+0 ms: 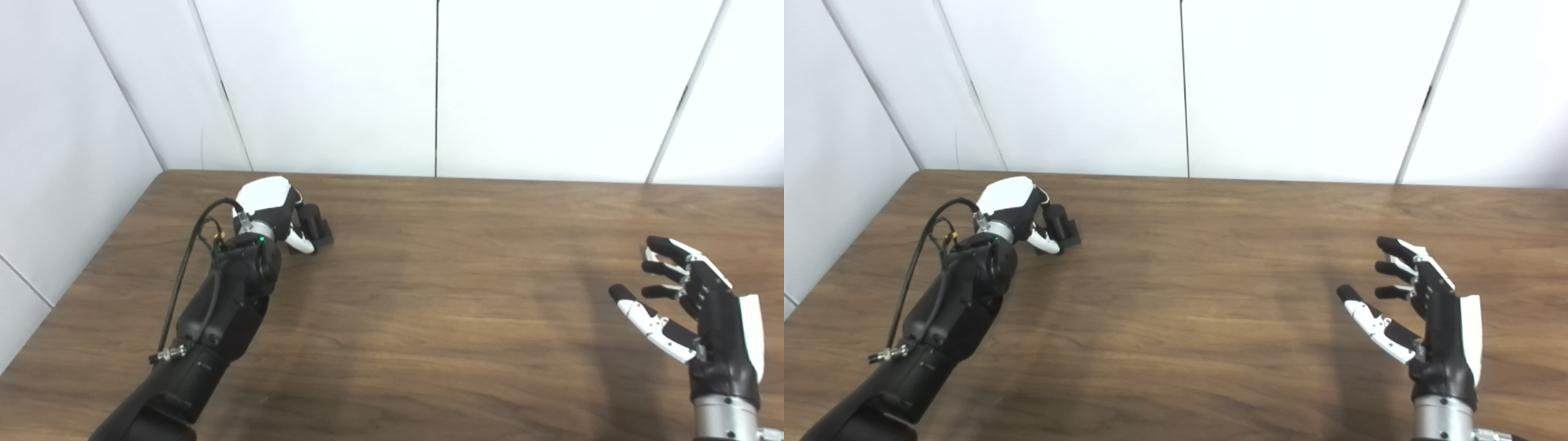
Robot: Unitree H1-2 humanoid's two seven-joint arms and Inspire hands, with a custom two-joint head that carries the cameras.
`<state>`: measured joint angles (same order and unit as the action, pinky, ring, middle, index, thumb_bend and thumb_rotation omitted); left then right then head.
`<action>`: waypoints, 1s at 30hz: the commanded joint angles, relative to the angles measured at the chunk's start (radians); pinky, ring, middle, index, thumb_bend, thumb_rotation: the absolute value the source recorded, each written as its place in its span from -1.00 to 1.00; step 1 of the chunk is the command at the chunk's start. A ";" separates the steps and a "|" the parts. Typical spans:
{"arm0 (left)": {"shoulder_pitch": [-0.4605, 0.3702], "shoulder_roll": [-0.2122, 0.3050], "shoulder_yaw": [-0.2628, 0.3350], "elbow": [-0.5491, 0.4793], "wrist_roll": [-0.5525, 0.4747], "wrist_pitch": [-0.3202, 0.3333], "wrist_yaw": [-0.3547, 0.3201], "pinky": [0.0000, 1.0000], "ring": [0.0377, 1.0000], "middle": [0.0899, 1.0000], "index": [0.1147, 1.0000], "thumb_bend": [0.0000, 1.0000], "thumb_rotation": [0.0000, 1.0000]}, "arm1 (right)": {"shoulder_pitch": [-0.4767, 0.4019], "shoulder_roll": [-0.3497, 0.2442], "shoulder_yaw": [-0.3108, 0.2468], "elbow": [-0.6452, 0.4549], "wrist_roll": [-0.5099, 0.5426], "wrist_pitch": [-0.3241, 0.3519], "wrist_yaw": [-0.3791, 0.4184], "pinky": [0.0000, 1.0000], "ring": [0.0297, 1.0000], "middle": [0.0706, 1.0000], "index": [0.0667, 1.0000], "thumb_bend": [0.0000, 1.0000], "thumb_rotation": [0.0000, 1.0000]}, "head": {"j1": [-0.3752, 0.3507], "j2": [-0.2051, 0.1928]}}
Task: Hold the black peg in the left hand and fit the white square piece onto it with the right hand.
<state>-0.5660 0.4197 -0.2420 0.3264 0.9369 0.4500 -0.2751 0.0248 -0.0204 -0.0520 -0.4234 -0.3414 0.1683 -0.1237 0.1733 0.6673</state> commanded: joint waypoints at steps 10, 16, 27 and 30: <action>0.012 0.057 -0.024 -0.041 -0.142 -0.116 -0.033 1.00 0.89 0.73 -0.16 0.05 -0.88 | -0.027 -0.005 0.001 -0.035 -0.021 -0.033 -0.012 0.10 0.38 0.51 0.40 0.09 -0.71 | -0.021 0.007; 0.038 0.049 -0.017 -0.113 -0.228 -0.174 -0.029 1.00 0.92 0.75 -0.16 0.05 -0.88 | -0.032 -0.010 -0.002 -0.031 -0.021 -0.039 -0.012 0.11 0.38 0.51 0.40 0.09 -0.74 | -0.024 0.007; 0.083 0.036 -0.044 -0.217 -0.267 -0.261 -0.010 1.00 0.95 0.74 -0.16 0.05 -0.86 | -0.036 -0.010 -0.002 -0.034 -0.019 -0.042 -0.011 0.14 0.41 0.51 0.41 0.09 -0.70 | -0.035 0.011; 0.096 0.030 -0.053 -0.232 -0.275 -0.295 -0.004 1.00 0.96 0.74 -0.16 0.05 -0.86 | -0.038 -0.011 -0.001 -0.034 -0.015 -0.049 -0.011 0.14 0.42 0.51 0.41 0.09 -0.73 | -0.038 0.012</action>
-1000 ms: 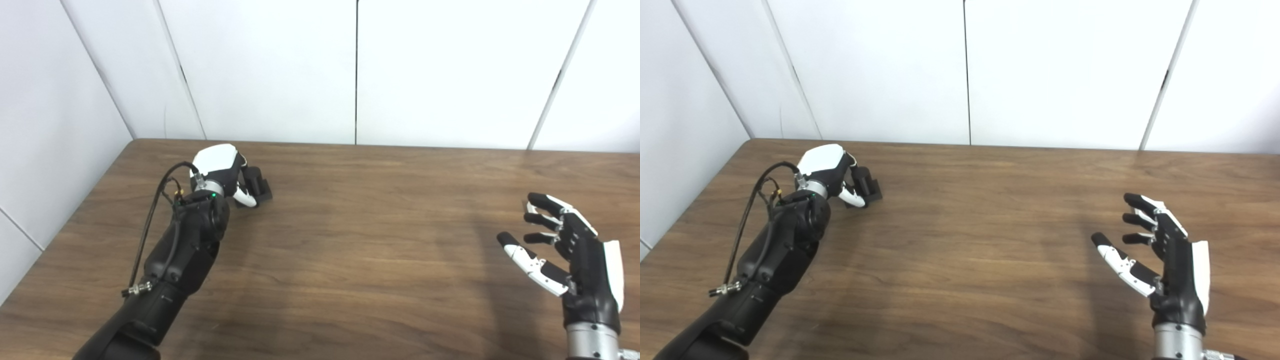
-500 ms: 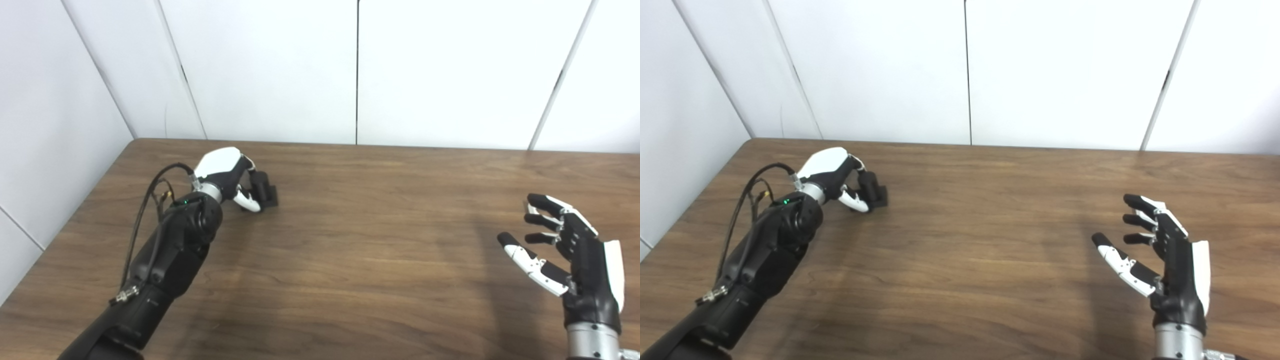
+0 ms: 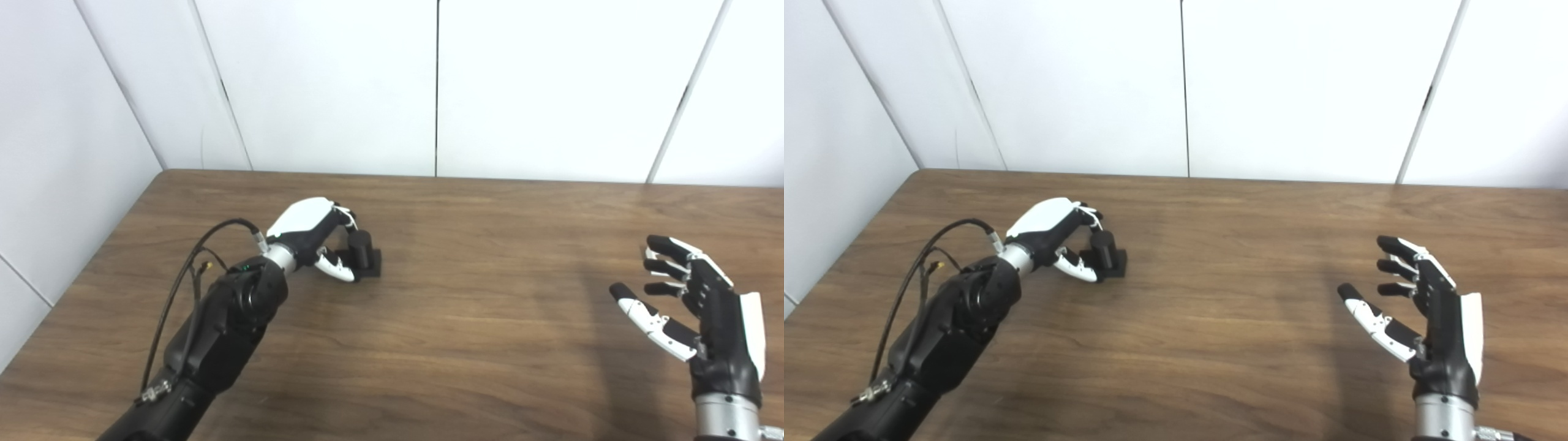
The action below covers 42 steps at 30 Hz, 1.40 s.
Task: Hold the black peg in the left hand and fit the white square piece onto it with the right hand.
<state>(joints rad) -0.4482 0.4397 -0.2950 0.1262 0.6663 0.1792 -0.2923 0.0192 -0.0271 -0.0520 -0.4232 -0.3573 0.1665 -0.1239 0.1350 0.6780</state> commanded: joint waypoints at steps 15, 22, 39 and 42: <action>0.059 -0.068 -0.016 -0.108 -0.054 -0.112 0.019 1.00 0.99 0.77 -0.16 0.05 -0.86 | -0.026 0.004 0.001 -0.047 -0.009 -0.029 -0.011 0.14 0.43 0.52 0.44 0.08 -0.67 | -0.027 0.010; 0.097 -0.122 -0.020 -0.133 -0.070 -0.127 0.030 1.00 0.99 0.79 -0.16 0.05 -0.86 | -0.025 0.007 0.000 -0.046 -0.017 -0.028 -0.015 0.15 0.43 0.52 0.43 0.10 -0.62 | -0.036 0.015; 0.169 -0.258 -0.033 -0.021 -0.132 -0.221 0.131 1.00 1.00 0.85 -0.15 0.04 -0.85 | -0.027 0.001 -0.009 -0.048 -0.014 -0.043 -0.018 0.17 0.44 0.51 0.43 0.14 -0.58 | -0.082 0.026; 0.176 -0.272 -0.031 0.003 -0.141 -0.241 0.159 1.00 1.00 0.85 -0.15 0.04 -0.85 | -0.029 0.003 -0.011 -0.052 -0.010 -0.035 -0.016 0.18 0.44 0.50 0.43 0.13 -0.60 | -0.091 0.030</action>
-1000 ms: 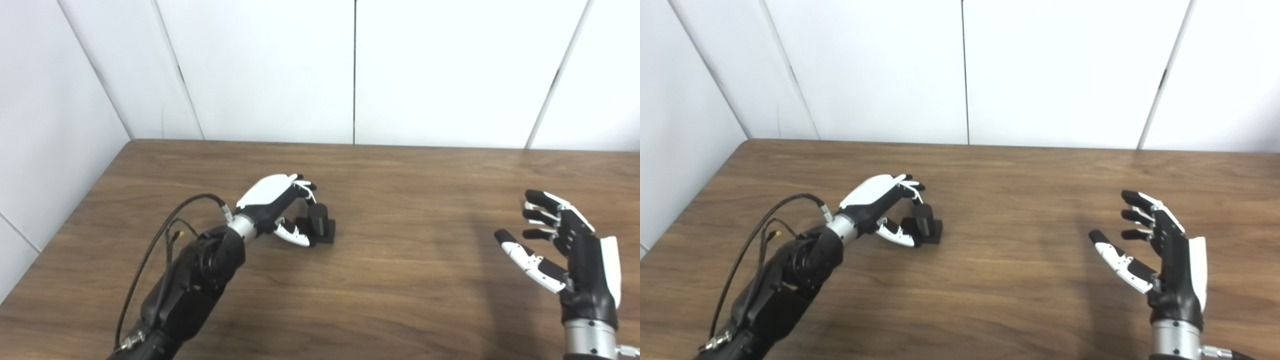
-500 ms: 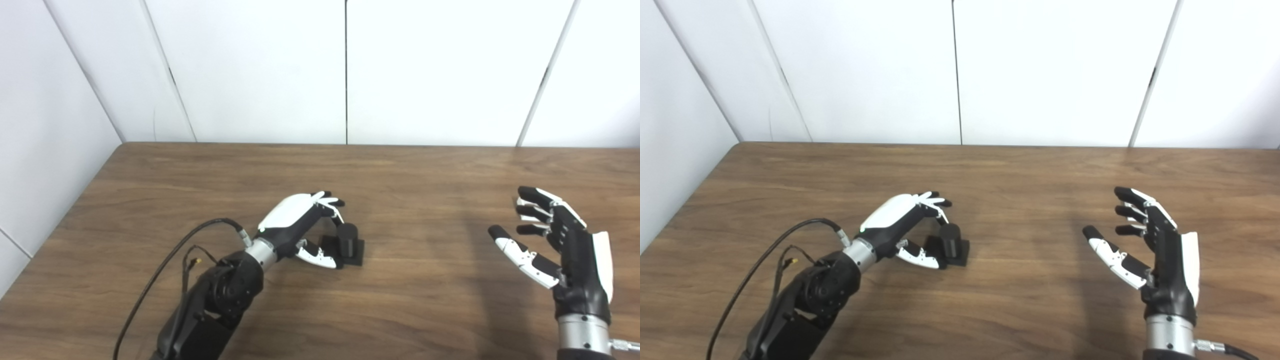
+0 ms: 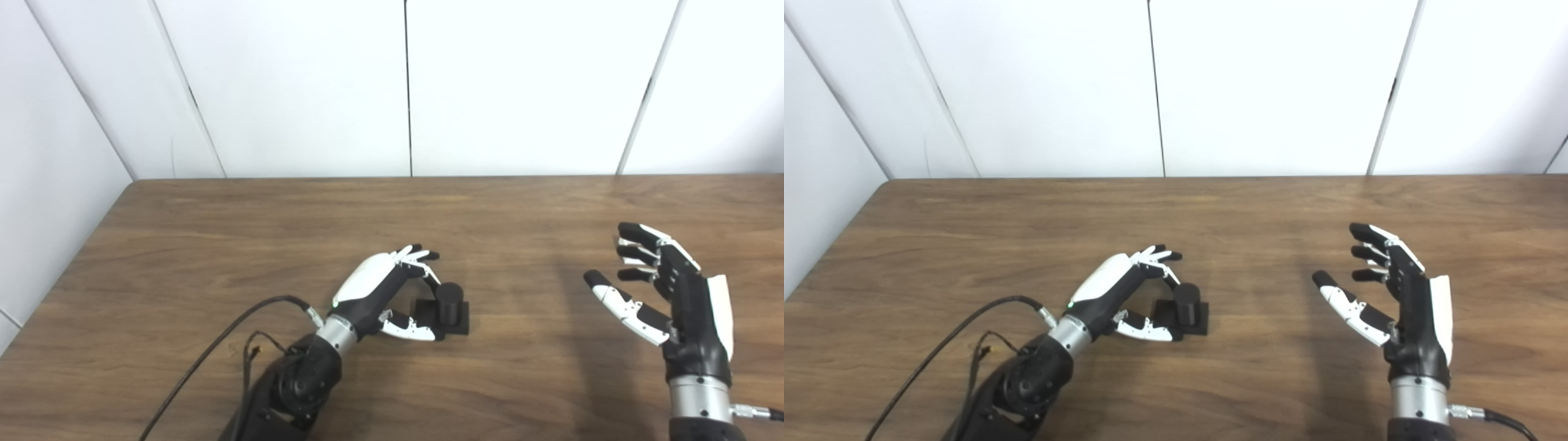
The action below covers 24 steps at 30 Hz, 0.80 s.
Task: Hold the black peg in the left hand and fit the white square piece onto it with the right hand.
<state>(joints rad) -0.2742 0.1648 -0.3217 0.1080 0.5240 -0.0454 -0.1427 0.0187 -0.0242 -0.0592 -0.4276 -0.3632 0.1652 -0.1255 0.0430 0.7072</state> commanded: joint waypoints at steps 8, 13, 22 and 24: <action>0.012 0.014 0.009 0.034 -0.008 -0.038 0.037 1.00 1.00 0.86 -0.15 0.04 -0.85 | -0.028 0.018 0.011 -0.051 -0.012 -0.038 -0.018 0.14 0.43 0.50 0.42 0.14 -0.61 | -0.174 0.001; 0.017 0.053 0.024 0.020 -0.008 -0.047 0.027 1.00 1.00 0.86 -0.15 0.04 -0.85 | -0.031 0.043 0.031 -0.052 -0.037 -0.029 -0.029 0.15 0.41 0.49 0.42 0.20 -0.51 | -0.284 -0.011; 0.009 0.078 0.033 0.032 -0.016 -0.044 0.014 1.00 0.97 0.84 -0.15 0.05 -0.86 | -0.078 0.014 0.004 -0.056 -0.064 -0.017 -0.027 0.19 0.44 0.52 0.44 0.19 -0.47 | -0.344 -0.023; 0.008 0.076 0.034 0.029 -0.014 -0.033 0.012 1.00 0.97 0.84 -0.15 0.05 -0.86 | -0.095 -0.003 0.000 -0.058 -0.074 -0.016 -0.022 0.18 0.41 0.52 0.45 0.20 -0.44 | -0.341 -0.029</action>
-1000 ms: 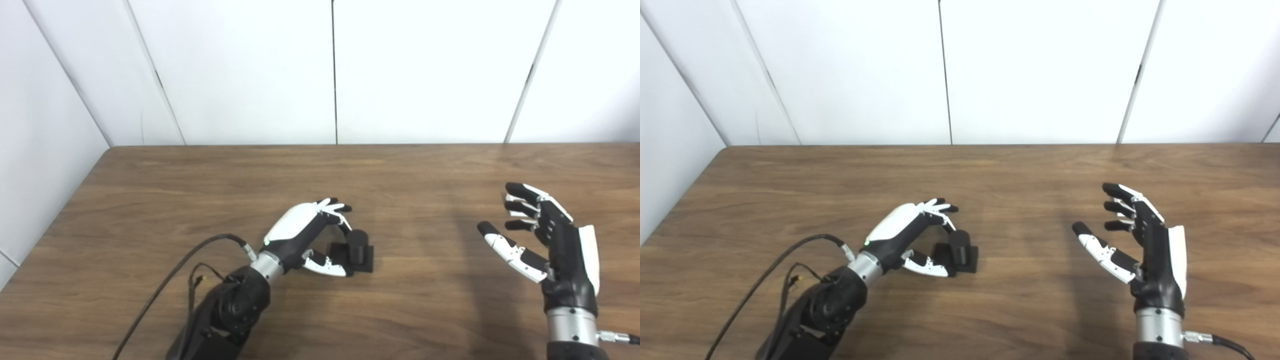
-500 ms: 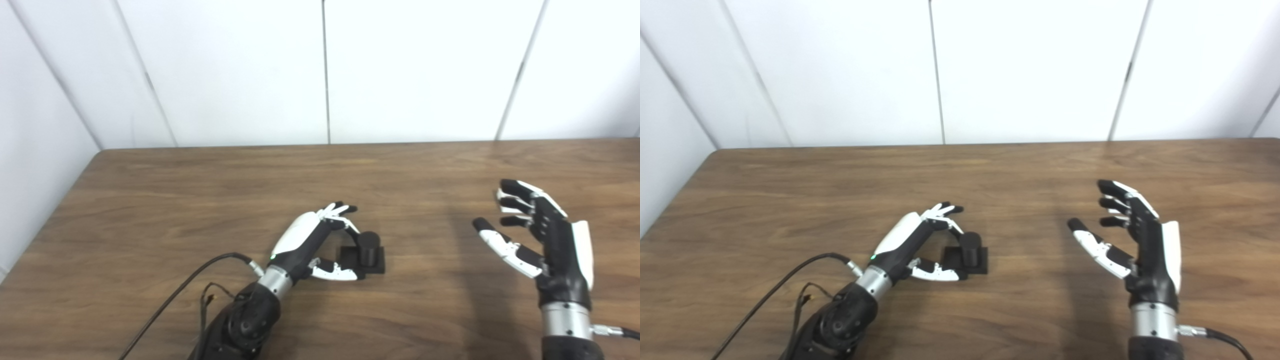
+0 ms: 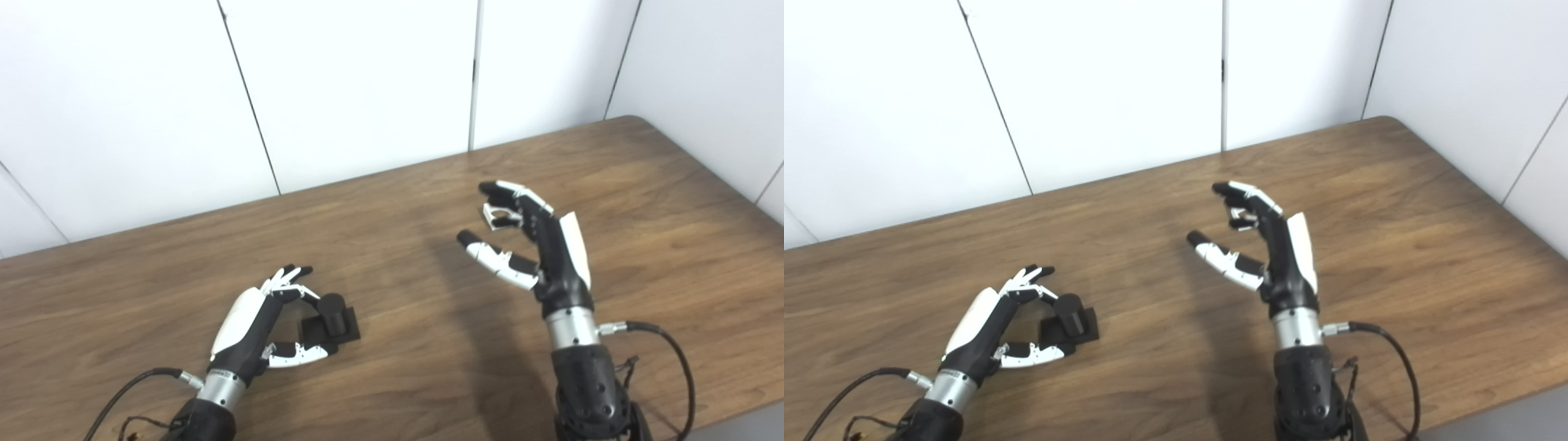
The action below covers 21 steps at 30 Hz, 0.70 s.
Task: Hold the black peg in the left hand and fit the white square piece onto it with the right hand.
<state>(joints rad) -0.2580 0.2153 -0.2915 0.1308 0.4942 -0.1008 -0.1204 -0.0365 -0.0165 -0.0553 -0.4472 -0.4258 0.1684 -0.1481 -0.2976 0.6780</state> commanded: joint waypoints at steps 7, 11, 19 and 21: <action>-0.012 0.026 0.008 0.009 0.016 0.019 -0.005 0.97 0.97 0.83 -0.15 0.05 -0.86 | -0.105 -0.063 -0.027 -0.028 0.004 -0.026 0.006 0.13 0.36 0.49 0.42 0.20 -0.43 | -0.003 -0.007; -0.016 0.029 0.011 0.018 0.014 0.015 -0.003 0.99 0.96 0.83 -0.15 0.05 -0.86 | -0.183 -0.142 -0.037 0.008 -0.024 -0.028 0.029 0.14 0.36 0.47 0.40 0.20 -0.47 | -0.012 -0.017; -0.012 0.026 0.012 0.042 0.011 0.009 0.001 0.97 0.96 0.83 -0.15 0.05 -0.86 | -0.342 -0.305 -0.031 0.128 -0.075 -0.031 0.068 0.08 0.33 0.42 0.35 0.25 -0.55 | -0.011 -0.021; -0.011 0.025 0.011 0.046 0.012 0.005 0.002 0.97 0.96 0.83 -0.15 0.05 -0.86 | -0.372 -0.340 -0.018 0.155 -0.103 -0.030 0.082 0.10 0.34 0.42 0.36 0.25 -0.53 | -0.011 -0.023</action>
<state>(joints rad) -0.2643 0.2150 -0.2817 0.1503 0.4870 -0.1090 -0.1165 -0.3554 -0.3251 -0.0762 -0.2871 -0.5066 0.1648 -0.0739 -0.3083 0.6535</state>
